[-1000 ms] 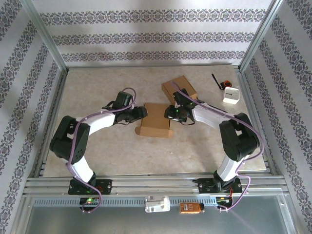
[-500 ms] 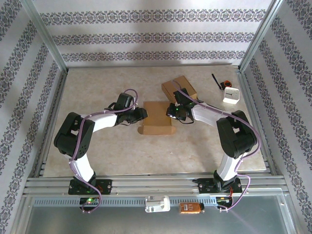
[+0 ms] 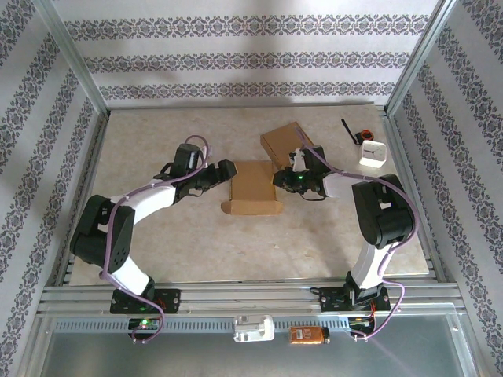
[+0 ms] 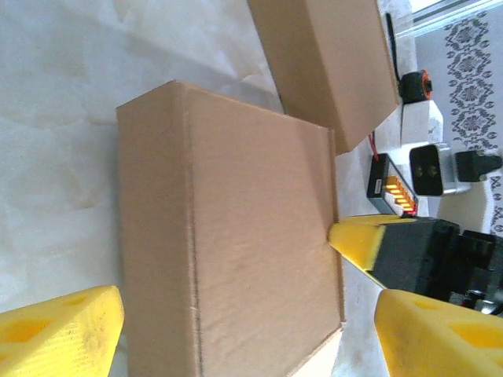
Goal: Fold the paper box
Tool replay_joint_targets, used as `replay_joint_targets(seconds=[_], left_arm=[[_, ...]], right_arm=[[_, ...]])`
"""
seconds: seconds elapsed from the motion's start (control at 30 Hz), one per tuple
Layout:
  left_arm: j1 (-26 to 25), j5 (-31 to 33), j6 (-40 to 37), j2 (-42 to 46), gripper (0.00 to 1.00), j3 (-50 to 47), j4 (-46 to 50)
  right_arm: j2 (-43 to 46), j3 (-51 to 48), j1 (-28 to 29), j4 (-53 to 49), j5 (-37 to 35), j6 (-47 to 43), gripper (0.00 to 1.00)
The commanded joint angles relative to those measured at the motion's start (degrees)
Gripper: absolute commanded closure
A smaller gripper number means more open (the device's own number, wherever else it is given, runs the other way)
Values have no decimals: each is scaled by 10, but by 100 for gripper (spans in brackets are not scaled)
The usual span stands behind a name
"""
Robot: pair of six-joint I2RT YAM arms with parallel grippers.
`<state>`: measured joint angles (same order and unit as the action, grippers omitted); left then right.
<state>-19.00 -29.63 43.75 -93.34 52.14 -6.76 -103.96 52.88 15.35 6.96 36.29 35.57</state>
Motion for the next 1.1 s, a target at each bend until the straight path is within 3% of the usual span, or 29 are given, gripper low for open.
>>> replay_joint_targets(seconds=[0.0,0.2,0.53,1.07], left_arm=[[4,-39,12,-31,15,18,-9],[2,-125,75,-76,11,8,-145],[-2,-134,132,-120,10,-6,-233],[-2,-17,39,-90,9,6,-71]], right_arm=[[-31,-28,-17,-12,39,-23,83],[-36,-37,-27,9,60,-21,82],[-57,-35,-47,-23,26,-20,83],[-64,-39,-65,-29,25,-37,83]])
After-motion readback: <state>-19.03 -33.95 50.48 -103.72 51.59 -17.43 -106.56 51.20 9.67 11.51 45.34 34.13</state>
